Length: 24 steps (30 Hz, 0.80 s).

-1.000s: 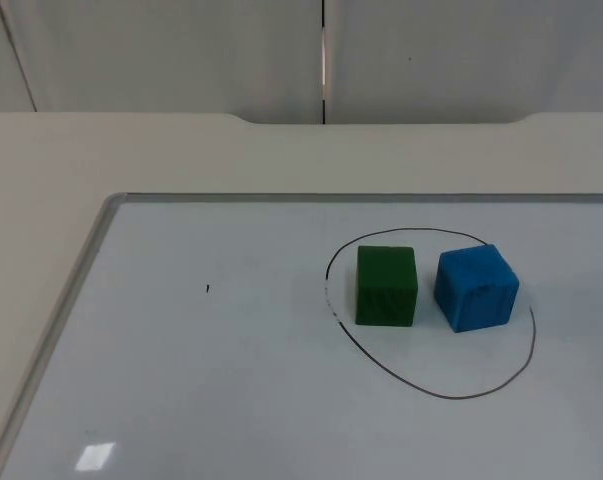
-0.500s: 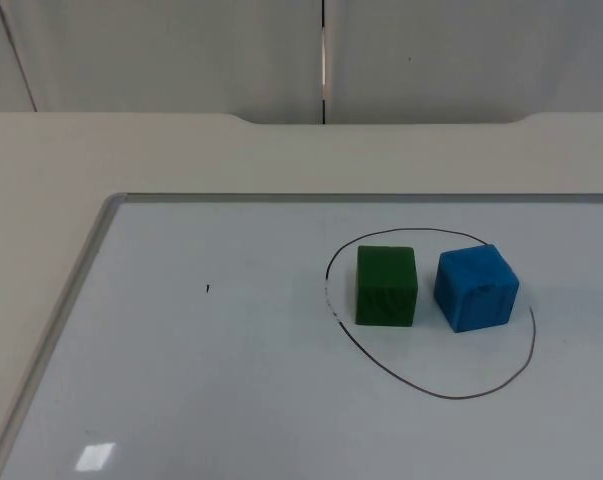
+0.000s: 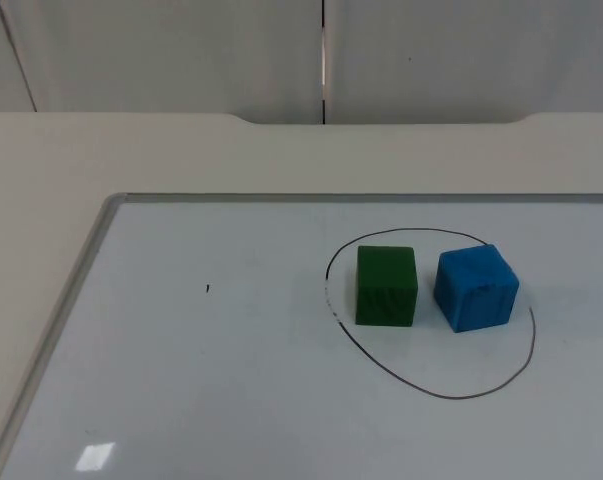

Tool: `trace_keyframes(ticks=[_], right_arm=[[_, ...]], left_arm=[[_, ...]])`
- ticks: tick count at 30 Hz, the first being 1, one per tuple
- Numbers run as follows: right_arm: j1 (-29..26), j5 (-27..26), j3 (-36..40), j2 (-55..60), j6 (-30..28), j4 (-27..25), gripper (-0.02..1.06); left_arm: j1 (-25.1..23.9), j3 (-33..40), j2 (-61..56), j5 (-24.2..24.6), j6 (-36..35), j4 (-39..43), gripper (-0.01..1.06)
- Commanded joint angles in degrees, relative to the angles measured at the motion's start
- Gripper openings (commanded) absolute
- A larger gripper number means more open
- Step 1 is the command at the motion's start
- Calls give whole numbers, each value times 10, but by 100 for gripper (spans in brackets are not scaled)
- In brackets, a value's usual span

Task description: Push the two cubes into the marked area.

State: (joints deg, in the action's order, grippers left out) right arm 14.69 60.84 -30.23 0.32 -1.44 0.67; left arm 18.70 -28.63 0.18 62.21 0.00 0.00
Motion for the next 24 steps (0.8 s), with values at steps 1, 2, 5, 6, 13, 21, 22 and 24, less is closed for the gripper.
trace_keyframes(ticks=[1,2,5,6,13,21,22,24], right_arm=[[-1,10,7,-3,10,9,0],[-1,9,8,-3,10,9,0],[-1,9,8,-3,11,9,0],[-1,9,8,-3,11,9,0],[-1,9,8,-3,11,9,0],[-1,9,8,-3,11,7,0],[-1,9,8,-3,11,7,0],[-1,9,8,-3,10,7,0]], left_arm=[[-1,2,-2,-7,0,7,0],[-1,2,-2,-7,0,7,0],[-1,2,-2,-7,0,7,0],[-1,2,-2,-7,0,7,0],[-1,2,-2,-7,0,7,0],[-1,2,-2,-7,0,7,0],[-1,2,-2,-7,0,7,0],[-1,2,-2,-7,0,7,0]])
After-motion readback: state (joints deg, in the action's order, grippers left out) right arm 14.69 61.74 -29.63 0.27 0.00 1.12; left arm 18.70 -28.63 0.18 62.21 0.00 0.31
